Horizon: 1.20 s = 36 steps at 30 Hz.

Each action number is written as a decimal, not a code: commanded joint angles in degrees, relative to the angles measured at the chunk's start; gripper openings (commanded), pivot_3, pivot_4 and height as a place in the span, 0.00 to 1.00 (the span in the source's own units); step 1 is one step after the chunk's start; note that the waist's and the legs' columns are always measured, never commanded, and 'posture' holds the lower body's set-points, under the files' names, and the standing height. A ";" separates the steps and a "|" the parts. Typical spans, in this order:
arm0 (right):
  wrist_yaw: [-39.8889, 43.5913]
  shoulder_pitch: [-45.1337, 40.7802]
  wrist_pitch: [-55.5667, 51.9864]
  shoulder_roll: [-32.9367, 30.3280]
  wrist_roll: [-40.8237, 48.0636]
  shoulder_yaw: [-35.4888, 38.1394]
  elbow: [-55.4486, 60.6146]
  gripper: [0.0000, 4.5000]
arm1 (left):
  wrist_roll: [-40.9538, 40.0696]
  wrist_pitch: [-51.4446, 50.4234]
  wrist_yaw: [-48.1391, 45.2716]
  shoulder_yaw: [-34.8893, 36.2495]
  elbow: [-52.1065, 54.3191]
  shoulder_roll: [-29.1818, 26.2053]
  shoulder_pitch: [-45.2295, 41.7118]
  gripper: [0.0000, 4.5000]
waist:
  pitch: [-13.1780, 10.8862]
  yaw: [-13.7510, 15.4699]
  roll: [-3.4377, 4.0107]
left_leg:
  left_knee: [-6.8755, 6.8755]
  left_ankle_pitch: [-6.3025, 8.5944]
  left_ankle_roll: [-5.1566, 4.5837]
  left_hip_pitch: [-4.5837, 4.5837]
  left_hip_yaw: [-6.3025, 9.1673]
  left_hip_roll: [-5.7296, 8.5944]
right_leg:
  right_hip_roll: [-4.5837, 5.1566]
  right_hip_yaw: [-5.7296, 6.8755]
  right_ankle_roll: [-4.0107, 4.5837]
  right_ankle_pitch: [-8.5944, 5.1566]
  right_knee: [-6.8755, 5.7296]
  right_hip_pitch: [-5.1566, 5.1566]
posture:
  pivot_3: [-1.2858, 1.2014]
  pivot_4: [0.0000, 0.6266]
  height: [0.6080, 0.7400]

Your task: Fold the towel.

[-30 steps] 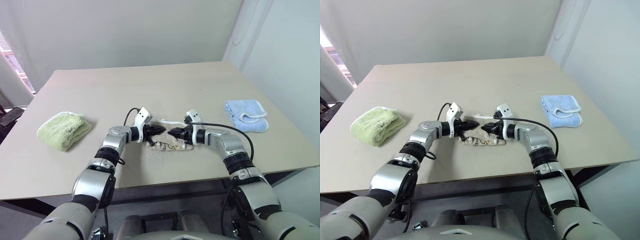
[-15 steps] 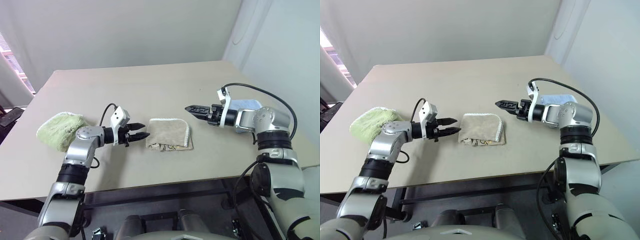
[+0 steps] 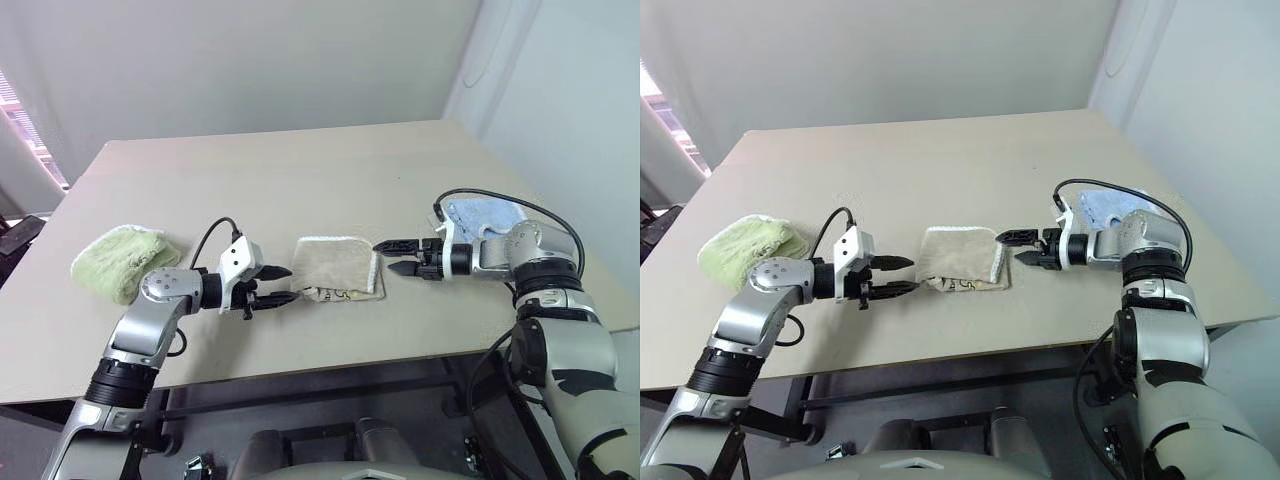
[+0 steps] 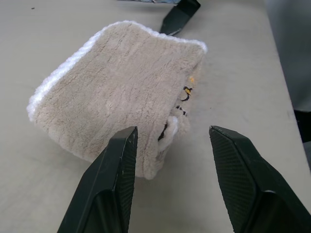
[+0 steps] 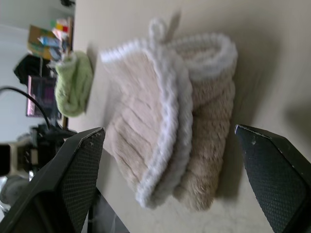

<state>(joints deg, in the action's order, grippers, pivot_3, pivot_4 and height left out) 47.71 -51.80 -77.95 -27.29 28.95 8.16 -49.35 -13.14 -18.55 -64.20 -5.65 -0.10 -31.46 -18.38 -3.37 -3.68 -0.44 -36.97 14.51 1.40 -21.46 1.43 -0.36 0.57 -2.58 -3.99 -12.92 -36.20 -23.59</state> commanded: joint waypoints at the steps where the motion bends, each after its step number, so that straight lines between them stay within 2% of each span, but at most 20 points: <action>1: 1.44 0.16 1.57 2.01 -0.85 -1.75 -1.02 0.99 | -0.27 1.31 0.42 -0.26 0.19 -0.37 -0.77 0.55 | 0.00 -0.33 0.00 | 0.00 0.00 0.00 -0.01 0.00 0.00 | 0.00 0.00 0.00 0.00 0.00 0.01 | 0.52 0.00 0.92; 19: 2.70 -2.58 4.48 8.78 -1.12 0.12 -6.27 0.99 | 0.29 3.09 1.42 -1.74 -0.57 -1.34 -0.74 0.55 | 0.00 -1.94 0.00 | 0.01 0.00 0.00 0.04 0.02 -0.06 | -0.05 0.00 0.00 0.02 -0.05 0.01 | 0.52 0.00 0.92; 22: 1.60 -3.08 5.29 9.23 -1.17 1.34 -8.26 0.86 | 0.46 3.67 1.82 -1.84 -0.69 -1.28 -0.54 0.55 | 0.00 -1.98 0.01 | 0.01 0.00 0.00 0.06 0.03 -0.07 | -0.06 0.00 0.00 0.02 -0.05 0.01 | 0.52 0.00 0.92; 24: 1.49 -3.41 5.86 9.45 -1.18 1.87 -9.17 0.72 | 0.47 3.91 1.86 -2.02 -0.77 -1.33 -0.47 0.55 | 0.00 -1.96 0.01 | 0.01 0.00 0.00 0.06 0.03 -0.07 | -0.06 0.00 0.00 0.02 -0.05 0.01 | 0.52 0.00 0.92; 32: 1.96 -3.31 5.42 10.45 -0.23 3.94 -9.66 0.07 | 0.54 4.41 2.10 -2.46 -1.41 -1.50 -0.90 0.55 | 0.00 -1.94 0.01 | 0.01 0.00 0.00 0.03 0.03 -0.05 | -0.04 0.00 0.00 0.02 -0.04 0.01 | 0.52 0.00 0.92; 33: 2.28 -3.18 5.03 10.39 -0.02 4.10 -9.26 0.01 | 0.54 4.44 2.05 -2.43 -1.45 -1.60 -0.88 0.55 | 0.00 -1.93 0.01 | 0.00 0.00 0.00 0.04 0.03 -0.06 | -0.04 0.00 0.00 0.02 -0.05 0.01 | 0.52 0.00 0.92; 36: 3.06 -2.75 3.48 10.27 1.10 4.65 -7.03 0.00 | 0.12 3.97 1.99 -2.05 -1.45 -1.81 -0.89 0.55 | -0.01 -1.92 0.02 | 0.00 0.00 0.00 0.04 0.04 -0.05 | -0.05 0.00 0.00 0.02 -0.05 0.01 | 0.52 0.00 0.92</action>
<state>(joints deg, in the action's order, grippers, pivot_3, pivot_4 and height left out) 49.58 -53.36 -73.68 -17.07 28.19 11.34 -59.12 -12.90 -15.25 -62.24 -8.32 -2.18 -32.61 -18.40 -3.38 -5.60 -0.42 -36.96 14.52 1.39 -21.44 1.47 -0.41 0.52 -2.57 -3.99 -12.90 -36.24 -23.59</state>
